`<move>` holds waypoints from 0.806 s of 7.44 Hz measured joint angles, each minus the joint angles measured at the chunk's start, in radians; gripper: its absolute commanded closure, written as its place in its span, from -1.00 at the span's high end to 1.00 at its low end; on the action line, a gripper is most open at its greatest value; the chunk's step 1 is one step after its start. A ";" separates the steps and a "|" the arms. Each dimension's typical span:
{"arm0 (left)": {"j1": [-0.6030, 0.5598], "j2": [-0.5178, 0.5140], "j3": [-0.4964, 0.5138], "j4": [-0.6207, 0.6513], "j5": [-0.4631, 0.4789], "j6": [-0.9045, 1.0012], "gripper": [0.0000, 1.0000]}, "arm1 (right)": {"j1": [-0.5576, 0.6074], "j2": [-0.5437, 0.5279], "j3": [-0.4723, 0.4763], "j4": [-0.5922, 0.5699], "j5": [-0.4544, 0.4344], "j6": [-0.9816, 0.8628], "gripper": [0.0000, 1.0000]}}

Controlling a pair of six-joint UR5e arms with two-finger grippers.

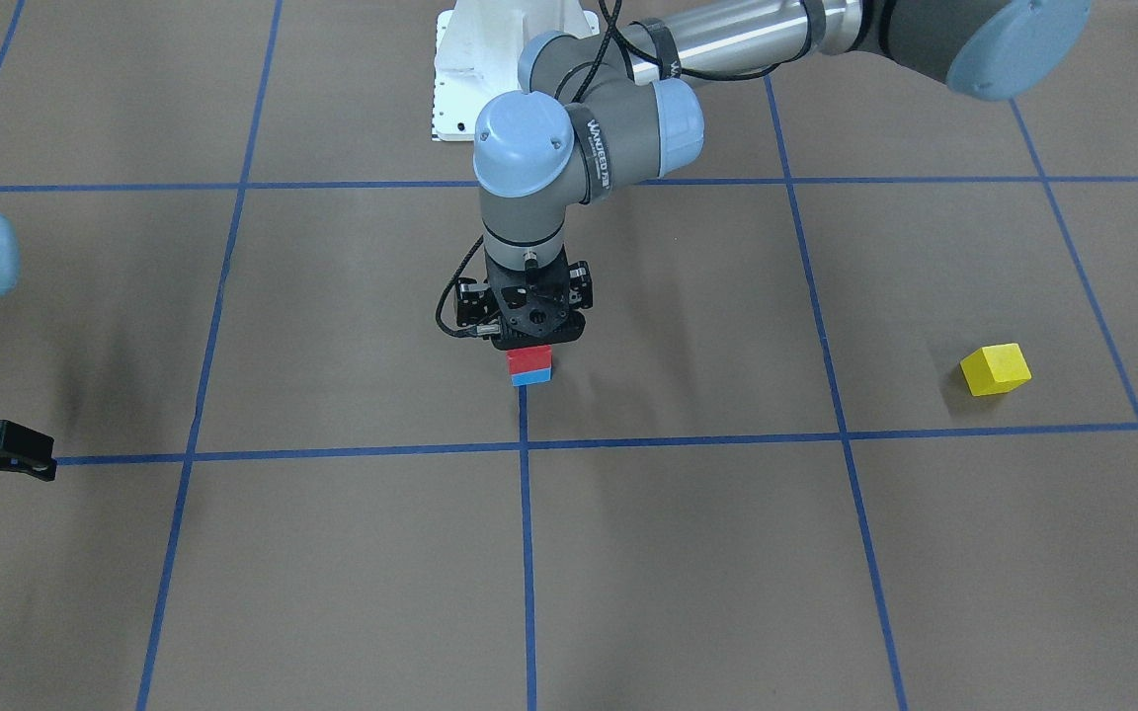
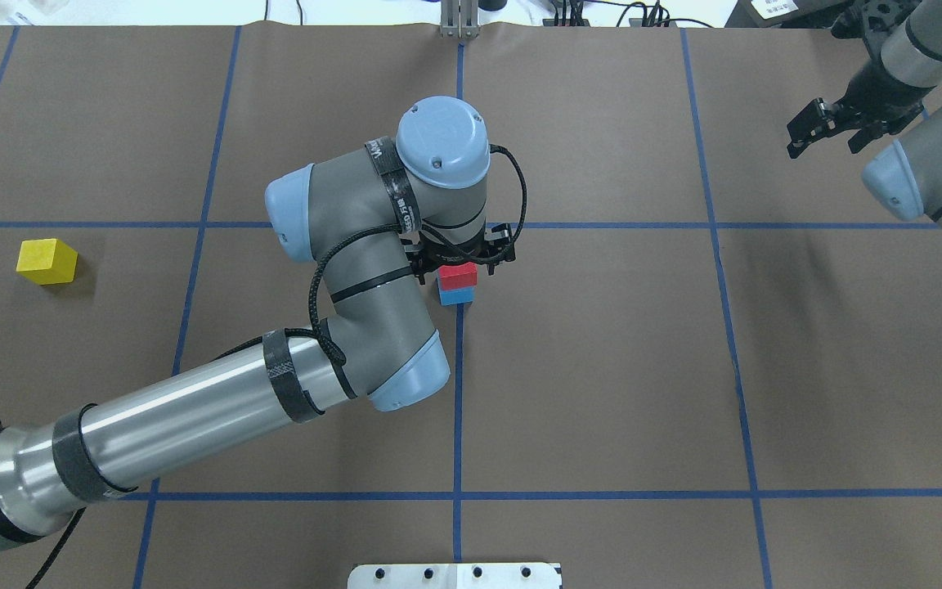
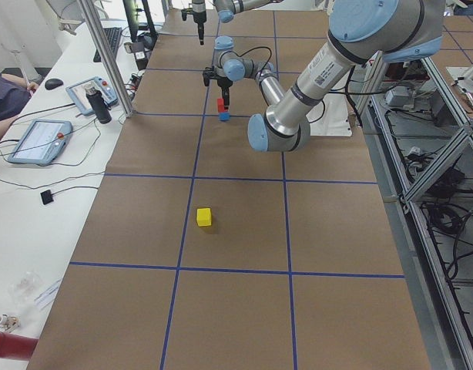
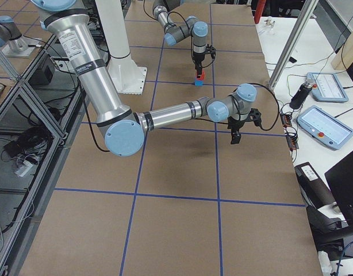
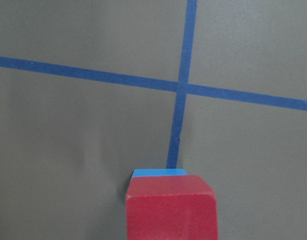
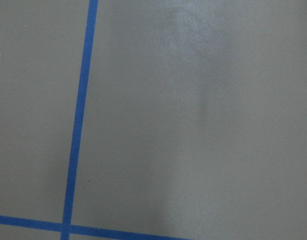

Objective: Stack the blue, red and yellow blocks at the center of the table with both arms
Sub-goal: 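Lower the red cube onto the blue cube with the left gripper, then open the left gripper and move it toward the yellow cube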

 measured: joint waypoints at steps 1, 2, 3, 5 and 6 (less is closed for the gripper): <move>-0.017 0.001 -0.016 0.008 -0.020 0.002 1.00 | 0.001 0.000 0.001 0.000 0.000 0.000 0.98; -0.056 0.004 -0.052 0.029 -0.073 0.011 1.00 | 0.002 0.000 0.004 0.000 0.001 0.000 0.98; -0.109 0.021 -0.120 0.086 -0.135 0.047 1.00 | 0.003 0.001 0.006 0.001 0.002 0.000 0.98; -0.211 0.152 -0.334 0.237 -0.185 0.233 1.00 | 0.005 0.001 0.009 0.001 0.003 0.000 0.98; -0.264 0.252 -0.417 0.268 -0.188 0.344 1.00 | 0.006 0.001 0.010 0.001 0.003 0.000 0.98</move>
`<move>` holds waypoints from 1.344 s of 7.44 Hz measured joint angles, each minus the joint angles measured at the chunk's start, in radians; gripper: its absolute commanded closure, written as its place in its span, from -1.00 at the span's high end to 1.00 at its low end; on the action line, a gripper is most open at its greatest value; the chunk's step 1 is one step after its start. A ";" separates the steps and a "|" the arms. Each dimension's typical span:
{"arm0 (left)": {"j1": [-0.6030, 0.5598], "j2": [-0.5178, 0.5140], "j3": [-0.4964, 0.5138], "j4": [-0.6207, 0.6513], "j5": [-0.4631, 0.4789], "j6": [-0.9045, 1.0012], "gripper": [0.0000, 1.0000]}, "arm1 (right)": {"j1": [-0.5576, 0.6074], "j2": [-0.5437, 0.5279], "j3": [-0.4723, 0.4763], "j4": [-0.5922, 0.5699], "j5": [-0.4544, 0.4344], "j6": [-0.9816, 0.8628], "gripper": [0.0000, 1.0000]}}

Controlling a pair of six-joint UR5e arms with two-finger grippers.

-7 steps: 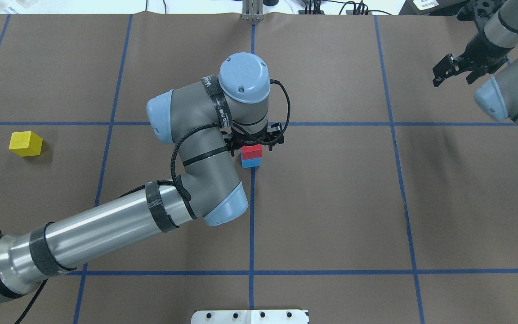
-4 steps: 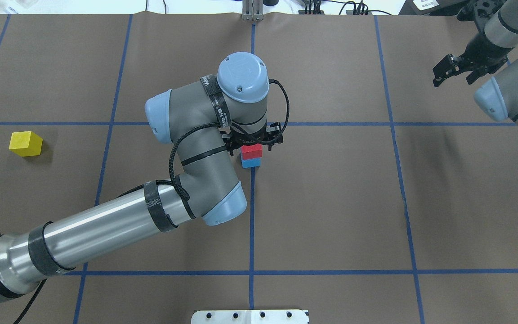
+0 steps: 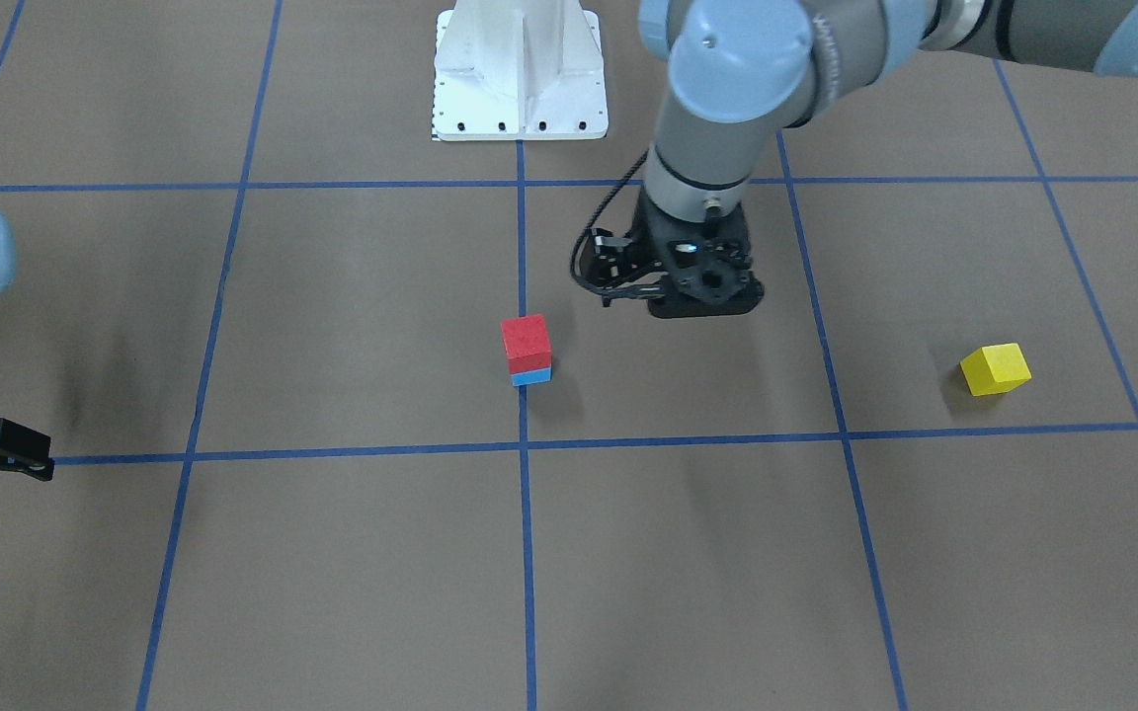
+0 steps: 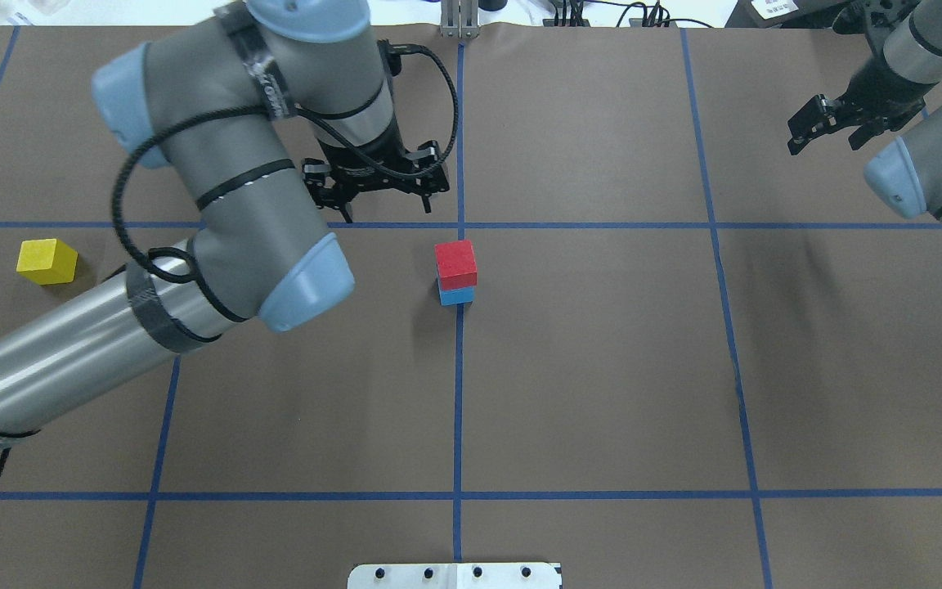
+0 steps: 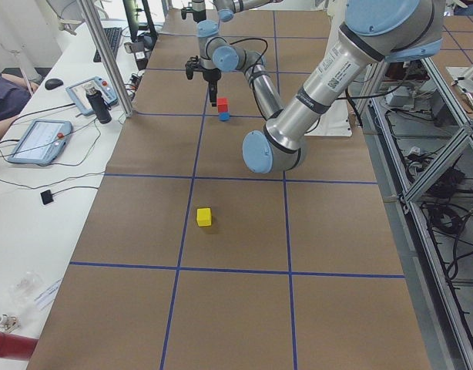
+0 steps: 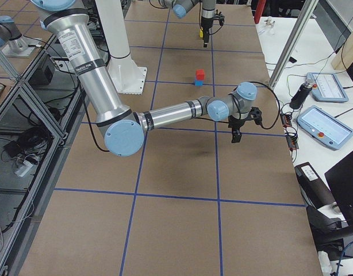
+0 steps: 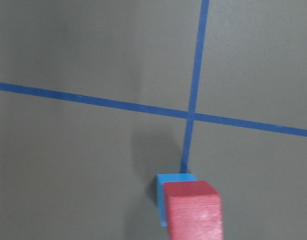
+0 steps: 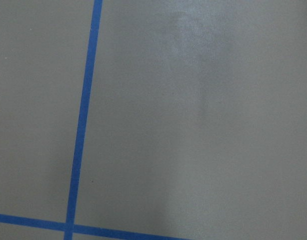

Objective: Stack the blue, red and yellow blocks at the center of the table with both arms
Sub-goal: 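Open the left gripper and move it toward the yellow cube, then lower the left gripper onto the yellow cube and close it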

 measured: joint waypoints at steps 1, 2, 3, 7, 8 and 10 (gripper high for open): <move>-0.060 0.097 -0.046 0.008 -0.001 0.115 1.00 | 0.000 0.000 0.000 0.000 -0.001 0.001 0.98; -0.120 0.190 -0.063 -0.007 -0.003 0.218 1.00 | 0.000 -0.001 0.000 0.000 -0.001 0.001 0.98; -0.168 0.286 -0.064 -0.061 -0.004 0.291 1.00 | 0.000 -0.001 0.002 0.001 -0.002 0.004 0.98; -0.233 0.514 0.123 -0.473 -0.007 0.349 1.00 | -0.001 -0.003 0.014 0.002 -0.007 0.014 0.98; -0.236 0.528 0.173 -0.546 -0.008 0.347 1.00 | -0.001 -0.004 0.017 0.002 -0.007 0.015 0.98; -0.237 0.539 0.219 -0.599 -0.008 0.345 1.00 | -0.001 -0.003 0.020 0.002 -0.007 0.015 0.98</move>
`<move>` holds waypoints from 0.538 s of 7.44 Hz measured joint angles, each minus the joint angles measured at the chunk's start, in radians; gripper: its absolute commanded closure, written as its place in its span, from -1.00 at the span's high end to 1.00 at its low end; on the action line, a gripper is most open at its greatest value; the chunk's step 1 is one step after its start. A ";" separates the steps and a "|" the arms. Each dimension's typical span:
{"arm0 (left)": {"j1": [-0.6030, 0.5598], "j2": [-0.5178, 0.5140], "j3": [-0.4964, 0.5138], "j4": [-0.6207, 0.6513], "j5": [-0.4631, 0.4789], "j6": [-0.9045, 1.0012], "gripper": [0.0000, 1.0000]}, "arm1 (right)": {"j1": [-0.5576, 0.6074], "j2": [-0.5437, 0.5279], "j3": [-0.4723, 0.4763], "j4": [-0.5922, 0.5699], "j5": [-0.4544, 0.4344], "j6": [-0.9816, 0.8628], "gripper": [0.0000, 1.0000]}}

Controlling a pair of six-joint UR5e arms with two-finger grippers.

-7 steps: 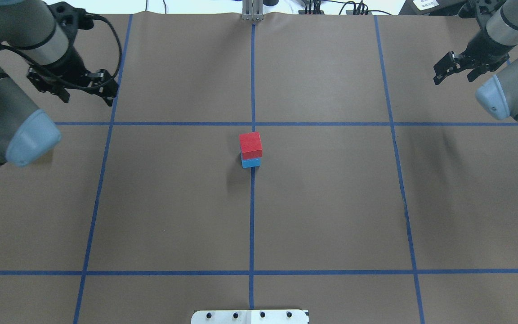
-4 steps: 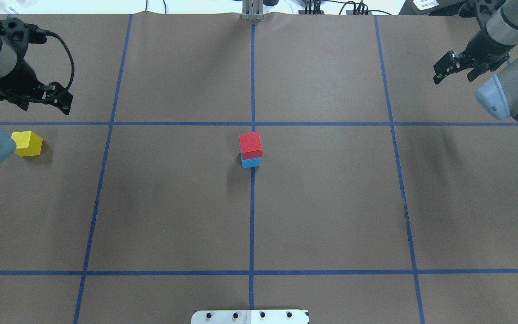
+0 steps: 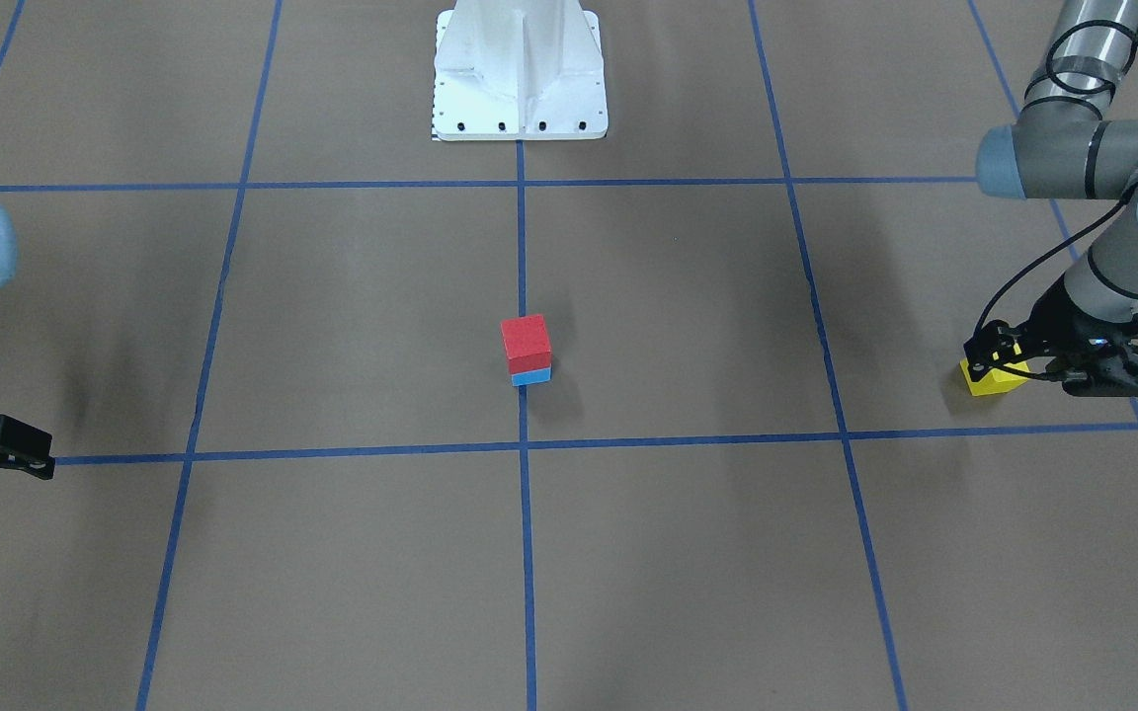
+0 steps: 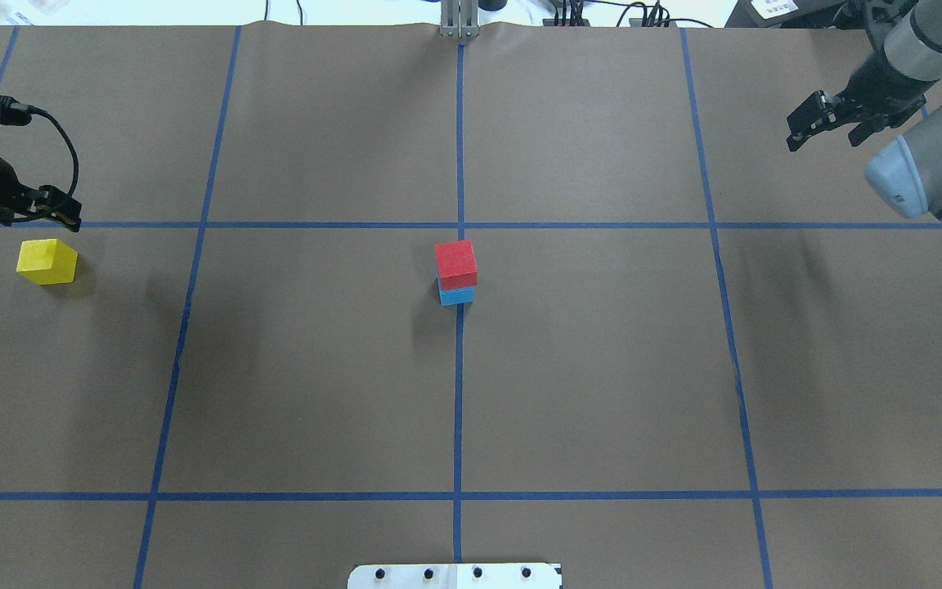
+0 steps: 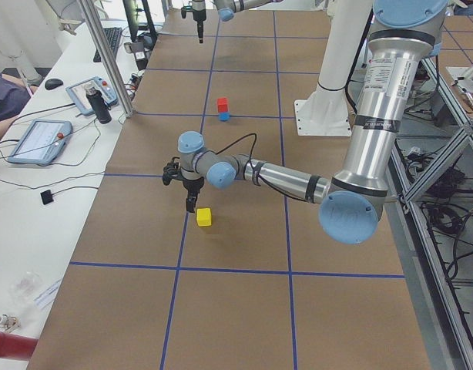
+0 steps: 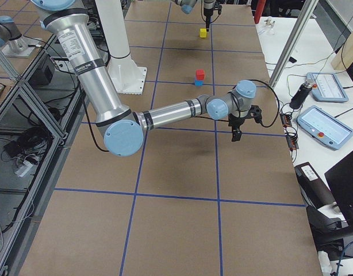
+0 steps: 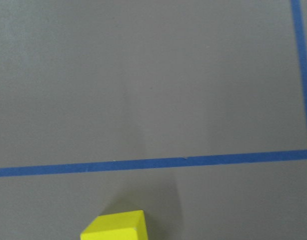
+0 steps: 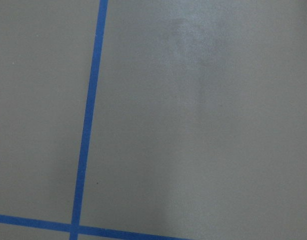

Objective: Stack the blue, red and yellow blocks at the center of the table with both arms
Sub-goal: 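Lower the left gripper onto the yellow cube and close it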

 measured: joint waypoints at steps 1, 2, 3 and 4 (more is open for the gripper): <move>0.000 0.005 0.012 -0.005 0.000 0.000 1.00 | 0.000 0.000 0.000 0.000 0.000 0.000 0.98; 0.001 0.007 0.024 -0.008 0.000 0.000 1.00 | 0.000 -0.001 0.001 0.000 0.000 0.000 0.98; 0.002 0.008 0.034 -0.009 0.000 0.000 1.00 | 0.000 -0.001 0.001 0.000 0.000 0.000 0.98; 0.004 0.008 0.043 -0.009 0.000 0.000 1.00 | 0.000 -0.001 0.001 0.000 0.000 0.000 0.98</move>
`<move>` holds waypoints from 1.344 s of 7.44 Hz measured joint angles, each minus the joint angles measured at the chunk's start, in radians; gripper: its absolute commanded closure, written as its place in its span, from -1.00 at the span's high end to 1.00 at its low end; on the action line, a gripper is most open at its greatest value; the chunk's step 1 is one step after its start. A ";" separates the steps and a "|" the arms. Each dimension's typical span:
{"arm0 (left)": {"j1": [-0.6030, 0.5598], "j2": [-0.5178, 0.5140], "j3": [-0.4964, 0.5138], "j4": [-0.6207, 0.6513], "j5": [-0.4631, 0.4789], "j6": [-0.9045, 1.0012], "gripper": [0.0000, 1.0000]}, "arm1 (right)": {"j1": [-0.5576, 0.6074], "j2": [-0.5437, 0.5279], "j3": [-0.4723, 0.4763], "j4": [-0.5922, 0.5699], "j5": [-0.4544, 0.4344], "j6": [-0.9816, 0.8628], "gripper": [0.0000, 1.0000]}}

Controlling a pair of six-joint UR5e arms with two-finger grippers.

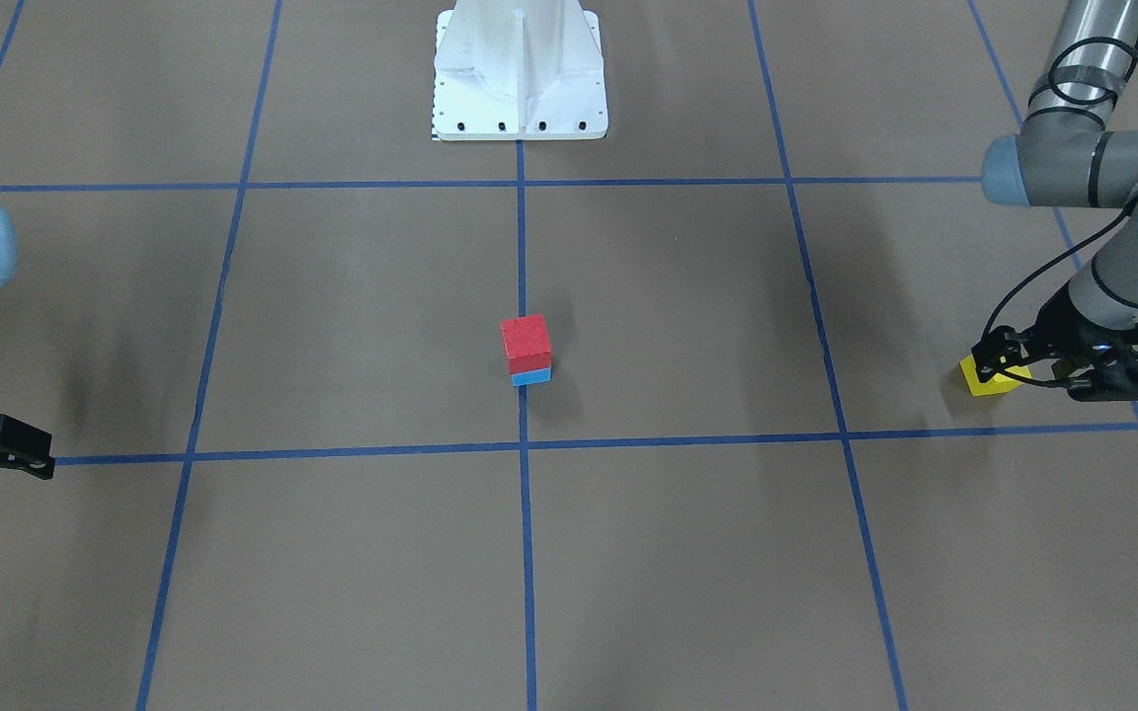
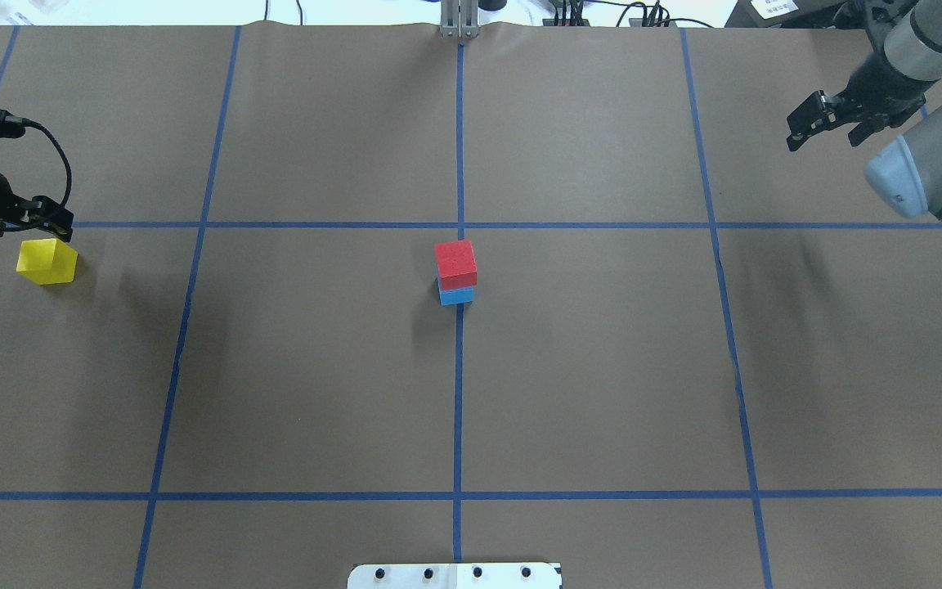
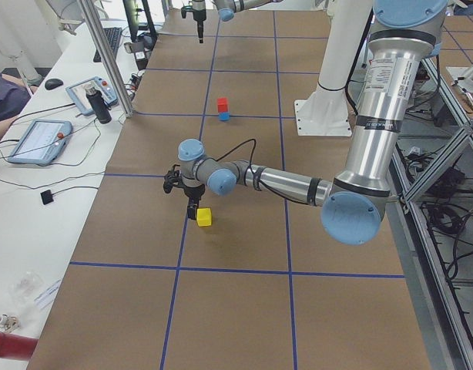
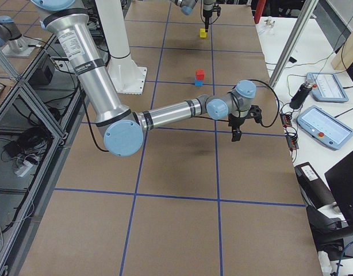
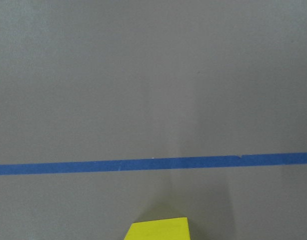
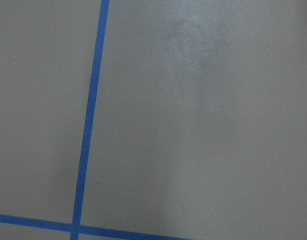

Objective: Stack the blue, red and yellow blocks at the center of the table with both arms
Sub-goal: 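Lower the left gripper onto the yellow cube and close it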

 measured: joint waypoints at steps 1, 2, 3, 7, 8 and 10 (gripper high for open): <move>0.001 0.000 0.007 -0.001 0.000 0.000 1.00 | 0.000 -0.002 0.000 0.000 -0.001 -0.001 0.98; 0.002 0.000 0.016 -0.001 0.000 0.000 1.00 | 0.000 -0.004 0.000 0.000 -0.002 -0.001 0.98; 0.004 -0.001 0.028 -0.002 0.000 0.000 1.00 | 0.000 -0.007 0.000 0.000 -0.003 -0.001 0.98; 0.008 -0.002 0.095 -0.071 -0.001 -0.001 1.00 | 0.000 -0.009 0.006 0.000 -0.004 -0.003 0.98; 0.008 -0.002 0.102 -0.082 -0.002 -0.004 1.00 | 0.000 -0.011 0.007 0.000 -0.004 -0.004 0.98; 0.008 -0.002 0.093 -0.088 -0.003 -0.055 1.00 | 0.000 -0.016 0.011 0.000 -0.005 -0.007 0.98</move>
